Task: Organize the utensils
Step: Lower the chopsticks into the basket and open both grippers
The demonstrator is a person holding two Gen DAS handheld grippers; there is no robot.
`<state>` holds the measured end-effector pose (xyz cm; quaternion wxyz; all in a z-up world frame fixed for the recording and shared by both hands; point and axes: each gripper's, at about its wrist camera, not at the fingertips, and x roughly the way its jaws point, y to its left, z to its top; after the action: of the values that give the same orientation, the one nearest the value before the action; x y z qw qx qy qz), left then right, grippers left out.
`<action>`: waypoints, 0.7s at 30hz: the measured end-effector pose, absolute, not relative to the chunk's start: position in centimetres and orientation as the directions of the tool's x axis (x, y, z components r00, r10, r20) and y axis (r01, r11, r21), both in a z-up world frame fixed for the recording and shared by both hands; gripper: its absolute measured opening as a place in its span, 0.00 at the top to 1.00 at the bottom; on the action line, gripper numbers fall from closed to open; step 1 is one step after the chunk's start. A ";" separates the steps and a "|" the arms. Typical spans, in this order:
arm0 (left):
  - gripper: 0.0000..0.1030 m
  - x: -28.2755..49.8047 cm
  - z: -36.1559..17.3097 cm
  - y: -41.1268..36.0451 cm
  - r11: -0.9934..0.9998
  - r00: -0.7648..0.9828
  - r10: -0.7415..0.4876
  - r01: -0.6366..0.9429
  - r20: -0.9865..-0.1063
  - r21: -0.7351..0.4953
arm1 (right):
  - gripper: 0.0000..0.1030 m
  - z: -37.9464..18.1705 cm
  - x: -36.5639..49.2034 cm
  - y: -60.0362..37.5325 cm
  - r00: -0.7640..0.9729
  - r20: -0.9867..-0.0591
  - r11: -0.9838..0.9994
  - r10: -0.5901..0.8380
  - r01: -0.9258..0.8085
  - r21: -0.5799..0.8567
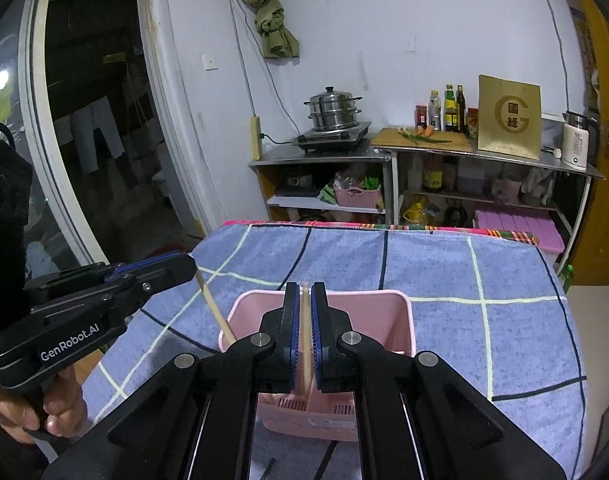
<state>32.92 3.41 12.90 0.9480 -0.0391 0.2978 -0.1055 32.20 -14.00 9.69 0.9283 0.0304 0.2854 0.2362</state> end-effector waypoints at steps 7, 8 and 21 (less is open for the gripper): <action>0.83 30.3 14.0 3.8 0.977 0.826 -0.214 0.172 -0.522 -0.129 | 0.89 10.5 30.3 -14.9 0.739 -0.488 0.883 0.464 -0.428 0.191; 0.83 29.8 14.1 3.8 0.977 0.830 -0.213 0.172 -0.516 -0.128 | 0.88 10.7 29.7 -15.1 0.743 -0.483 0.883 0.464 -0.430 0.187; 0.83 20.3 11.8 3.8 0.972 0.839 -0.236 0.194 -0.490 -0.135 | 0.88 9.5 20.8 -18.1 0.752 -0.464 0.880 0.468 -0.444 0.167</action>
<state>20.28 3.76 11.81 0.9581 -0.0400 0.2606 -0.1121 20.79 -18.15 9.49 0.9357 0.0231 0.2542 0.2435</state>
